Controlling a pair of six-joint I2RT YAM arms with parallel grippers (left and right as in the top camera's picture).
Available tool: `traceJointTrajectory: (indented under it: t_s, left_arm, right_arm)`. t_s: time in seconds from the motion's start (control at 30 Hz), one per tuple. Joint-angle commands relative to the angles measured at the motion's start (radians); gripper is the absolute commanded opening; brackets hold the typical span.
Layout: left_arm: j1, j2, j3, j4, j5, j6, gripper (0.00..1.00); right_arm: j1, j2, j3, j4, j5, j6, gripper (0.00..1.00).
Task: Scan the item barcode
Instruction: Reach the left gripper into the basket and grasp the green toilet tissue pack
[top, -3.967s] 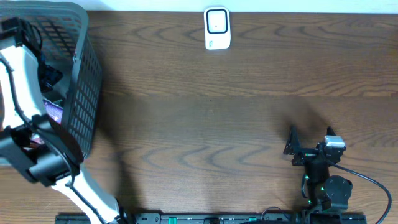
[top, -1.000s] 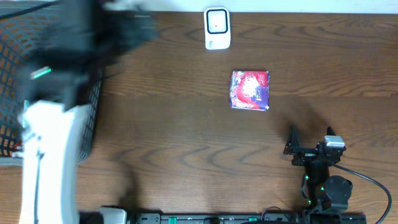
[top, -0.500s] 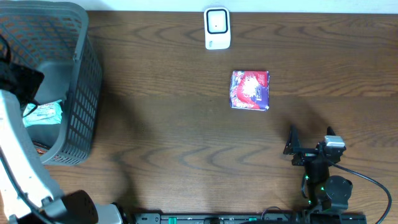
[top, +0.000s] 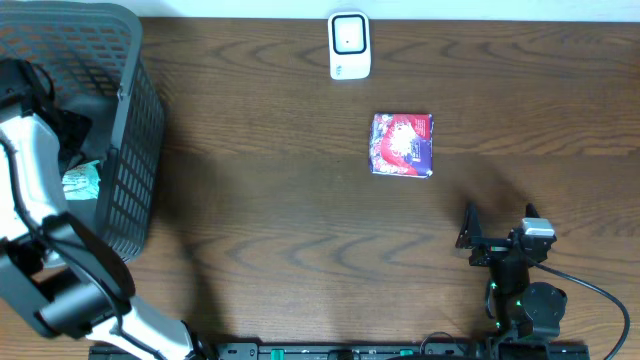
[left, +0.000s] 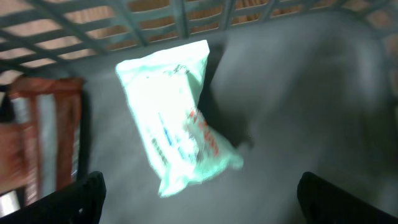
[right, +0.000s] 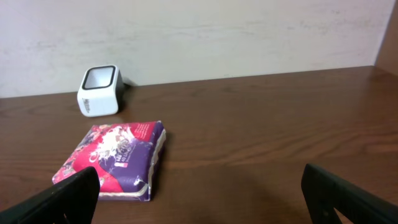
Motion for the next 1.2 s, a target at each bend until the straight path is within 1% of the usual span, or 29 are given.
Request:
traceJointTrajectory:
  t_s: [0.0, 0.07, 0.1, 0.23, 0.33, 0.4, 0.5, 0.6, 0.63, 0.73, 0.83, 0.93, 1.03, 1.13, 1.17]
  left_arm:
    - [0.010, 0.079, -0.003, 0.037, -0.026, -0.005, 0.98]
    - [0.010, 0.114, -0.003, 0.043, -0.026, -0.005, 1.00]
    - [0.010, 0.129, -0.003, 0.042, -0.026, -0.005, 0.98]
    - [0.010, 0.188, -0.005, 0.026, -0.030, -0.005, 0.97]
    - [0.010, 0.227, -0.006, 0.021, -0.068, -0.004, 0.96]
    - [0.010, 0.243, -0.006, 0.011, -0.090, -0.004, 0.77]
    - [0.010, 0.244, -0.006, 0.004, -0.090, 0.011, 0.33]
    - [0.010, 0.222, -0.005, -0.007, -0.088, 0.011, 0.11]
    - [0.010, 0.208, -0.005, -0.012, -0.082, 0.011, 0.08]
    - [0.010, 0.140, -0.005, -0.030, -0.033, 0.011, 0.07]
    - [0.010, 0.031, -0.005, -0.034, 0.051, 0.016, 0.07]
    - [0.006, -0.148, -0.005, -0.033, 0.131, 0.019, 0.07]
    - [-0.014, -0.319, -0.005, -0.035, 0.158, 0.022, 0.07]
    - [-0.070, -0.475, -0.005, -0.044, 0.214, 0.030, 0.07]
    - [-0.120, -0.538, -0.005, -0.043, 0.232, 0.030, 0.07]
  right_arm:
    - [-0.002, -0.005, -0.001, -0.005, 0.009, -0.009, 0.99]
    - [-0.002, -0.005, -0.001, -0.005, 0.009, -0.009, 0.99]
    - [-0.002, -0.005, -0.001, -0.004, 0.009, -0.009, 0.99]
    - [-0.002, -0.005, -0.001, -0.004, 0.009, -0.009, 0.99]
    - [-0.002, -0.005, -0.001, -0.005, 0.009, -0.009, 0.99]
    - [-0.002, -0.005, -0.001, -0.005, 0.009, -0.009, 0.99]
    - [-0.002, -0.005, -0.001, -0.005, 0.009, -0.009, 0.99]
    - [-0.002, -0.005, -0.001, -0.004, 0.009, -0.009, 0.99]
    - [-0.002, -0.005, -0.001, -0.004, 0.009, -0.009, 0.99]
    - [-0.002, -0.005, -0.001, -0.005, 0.009, -0.009, 0.99]
    - [-0.002, -0.005, -0.001, -0.005, 0.009, -0.009, 0.99]
    - [-0.002, -0.005, -0.001, -0.005, 0.009, -0.009, 0.99]
    - [-0.002, -0.005, -0.001, -0.005, 0.009, -0.009, 0.99]
    - [-0.002, -0.005, -0.001, -0.005, 0.009, -0.009, 0.99]
    - [-0.002, -0.005, -0.001, -0.005, 0.009, -0.009, 0.99]
